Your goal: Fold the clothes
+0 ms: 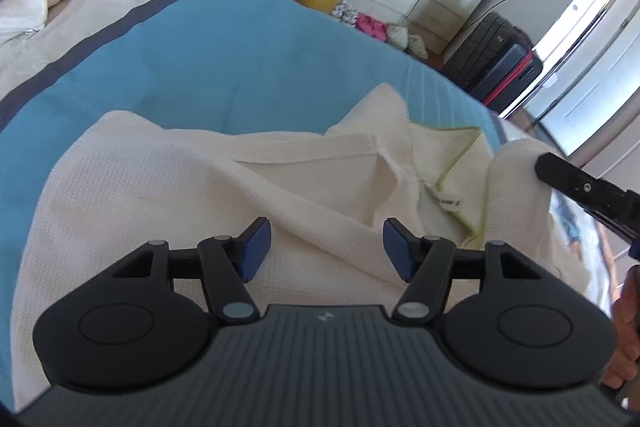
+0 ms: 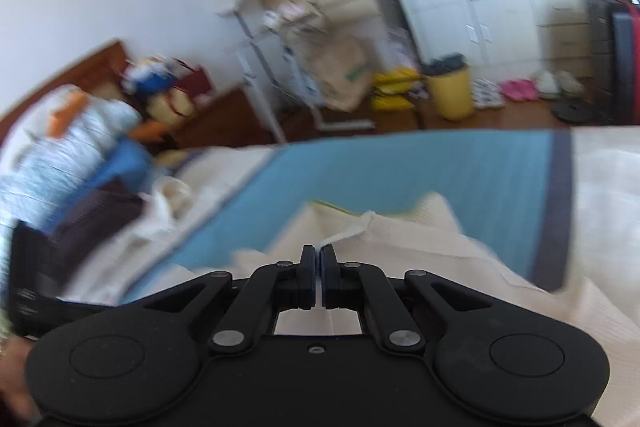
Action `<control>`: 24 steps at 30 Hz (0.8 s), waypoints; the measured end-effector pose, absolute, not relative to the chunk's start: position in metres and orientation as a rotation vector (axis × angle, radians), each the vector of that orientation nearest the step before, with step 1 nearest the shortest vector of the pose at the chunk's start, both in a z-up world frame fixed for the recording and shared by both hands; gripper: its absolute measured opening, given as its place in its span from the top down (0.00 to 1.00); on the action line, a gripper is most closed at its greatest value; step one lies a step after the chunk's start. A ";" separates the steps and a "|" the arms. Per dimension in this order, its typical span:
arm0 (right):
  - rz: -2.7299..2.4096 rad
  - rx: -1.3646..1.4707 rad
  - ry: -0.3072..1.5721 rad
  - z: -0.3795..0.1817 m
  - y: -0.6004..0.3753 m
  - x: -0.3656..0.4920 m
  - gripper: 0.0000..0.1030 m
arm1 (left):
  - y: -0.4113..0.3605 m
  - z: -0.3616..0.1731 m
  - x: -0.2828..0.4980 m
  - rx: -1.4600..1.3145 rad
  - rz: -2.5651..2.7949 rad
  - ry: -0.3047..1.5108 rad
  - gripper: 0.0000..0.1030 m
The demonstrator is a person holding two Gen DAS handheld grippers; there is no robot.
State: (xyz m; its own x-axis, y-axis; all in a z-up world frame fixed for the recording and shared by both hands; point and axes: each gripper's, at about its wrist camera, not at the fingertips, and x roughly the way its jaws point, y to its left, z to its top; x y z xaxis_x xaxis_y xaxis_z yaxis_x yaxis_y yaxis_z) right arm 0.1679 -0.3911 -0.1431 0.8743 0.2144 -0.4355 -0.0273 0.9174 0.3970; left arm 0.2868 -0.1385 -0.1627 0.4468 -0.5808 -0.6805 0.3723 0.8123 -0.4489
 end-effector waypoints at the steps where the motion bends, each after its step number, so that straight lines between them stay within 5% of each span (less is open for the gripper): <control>1: 0.160 0.389 0.466 -0.140 -0.389 0.168 0.96 | -0.138 -0.162 0.287 -0.263 -0.605 0.929 0.40; 6: 0.143 0.370 0.549 -0.155 -0.385 0.185 0.87 | -0.137 -0.160 0.286 -0.277 -0.619 0.914 0.40; 10: 0.191 0.672 0.500 -0.154 -0.424 0.170 0.43 | -0.141 -0.161 0.285 -0.265 -0.627 0.911 0.40; 15: 0.071 0.925 0.457 -0.138 -0.479 0.115 0.39 | -0.150 -0.163 0.283 -0.197 -0.617 0.951 0.39; 18: -0.063 0.834 0.594 -0.133 -0.490 0.078 0.27 | -0.151 -0.169 0.282 -0.123 -0.531 0.992 0.39; 24: -0.228 0.570 0.700 -0.132 -0.492 0.049 0.26 | -0.136 -0.164 0.285 -0.203 -0.509 0.971 0.39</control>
